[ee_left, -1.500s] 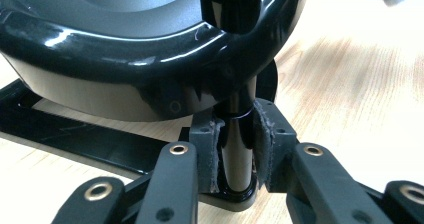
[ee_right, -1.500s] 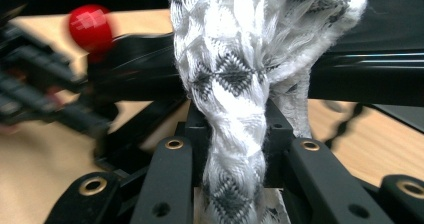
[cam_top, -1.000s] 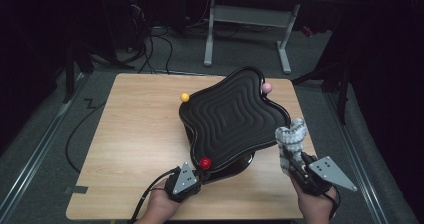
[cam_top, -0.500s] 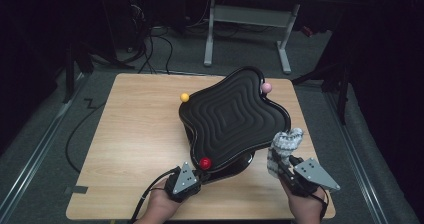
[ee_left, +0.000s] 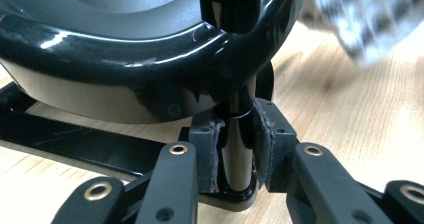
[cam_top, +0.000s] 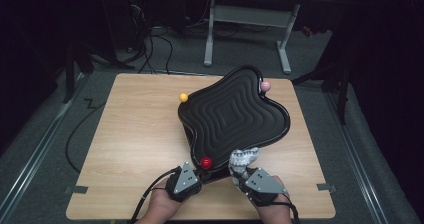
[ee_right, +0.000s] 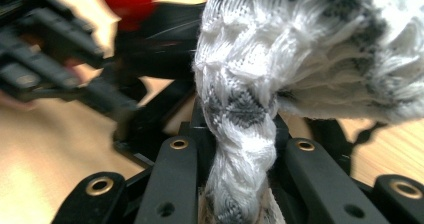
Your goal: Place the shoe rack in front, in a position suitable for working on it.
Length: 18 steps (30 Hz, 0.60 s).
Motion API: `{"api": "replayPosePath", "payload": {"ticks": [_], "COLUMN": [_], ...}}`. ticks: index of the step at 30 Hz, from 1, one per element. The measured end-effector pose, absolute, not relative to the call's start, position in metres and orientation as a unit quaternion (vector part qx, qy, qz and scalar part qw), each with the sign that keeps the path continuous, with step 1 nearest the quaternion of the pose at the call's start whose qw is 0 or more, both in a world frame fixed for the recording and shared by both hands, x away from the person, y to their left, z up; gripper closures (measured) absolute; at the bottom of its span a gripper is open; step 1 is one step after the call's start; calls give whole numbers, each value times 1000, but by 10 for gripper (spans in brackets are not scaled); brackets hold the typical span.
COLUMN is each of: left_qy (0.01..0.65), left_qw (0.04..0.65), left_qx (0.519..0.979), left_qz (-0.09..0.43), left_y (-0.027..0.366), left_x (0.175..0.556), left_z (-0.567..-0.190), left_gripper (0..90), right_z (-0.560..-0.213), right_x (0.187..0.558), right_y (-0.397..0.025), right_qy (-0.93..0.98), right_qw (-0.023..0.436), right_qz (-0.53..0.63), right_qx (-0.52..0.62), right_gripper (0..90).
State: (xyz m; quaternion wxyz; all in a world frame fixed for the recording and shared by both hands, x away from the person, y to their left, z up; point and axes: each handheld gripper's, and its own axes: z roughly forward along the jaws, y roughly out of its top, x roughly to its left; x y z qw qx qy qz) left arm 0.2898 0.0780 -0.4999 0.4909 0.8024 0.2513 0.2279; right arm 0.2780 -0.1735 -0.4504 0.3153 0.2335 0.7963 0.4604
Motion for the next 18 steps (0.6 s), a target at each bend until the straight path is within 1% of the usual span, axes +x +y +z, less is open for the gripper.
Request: {"api": "replayPosePath", "payload": {"ticks": [3,6,9,11,12,13,14,18], "left_qy": [255,267,275,282,286,286,287,287], "left_qw": [488,477,474,479,485,485,488,496], "left_qx": [802,810,809,806,804,804,802,797], "left_qz": [229,214,211,204,191,191,188,189], "left_y": [80,80,79,80,80,80,80,78], "left_x": [291,290,289,291,293,293,294,294], "left_z": [-500,-506,-507,-507,-507,-507,-507,-510], "left_gripper": [718,653,668,726,733,740,740,743], "right_z": [-451,-446,-435,-426,-423,-423,-419,-429], "right_x": [278,279,279,279,280,280,281,284], "right_y": [-169,-176,-189,-200,-204,-204,-208,-192], "right_qy": [801,793,773,752,745,745,737,757], "right_qw": [308,320,349,369,375,375,385,358], "right_qz": [460,462,466,473,475,475,473,470], "right_qx": [227,235,252,271,279,279,292,281], "right_gripper": [759,759,759,759,759,759,759,765]}}
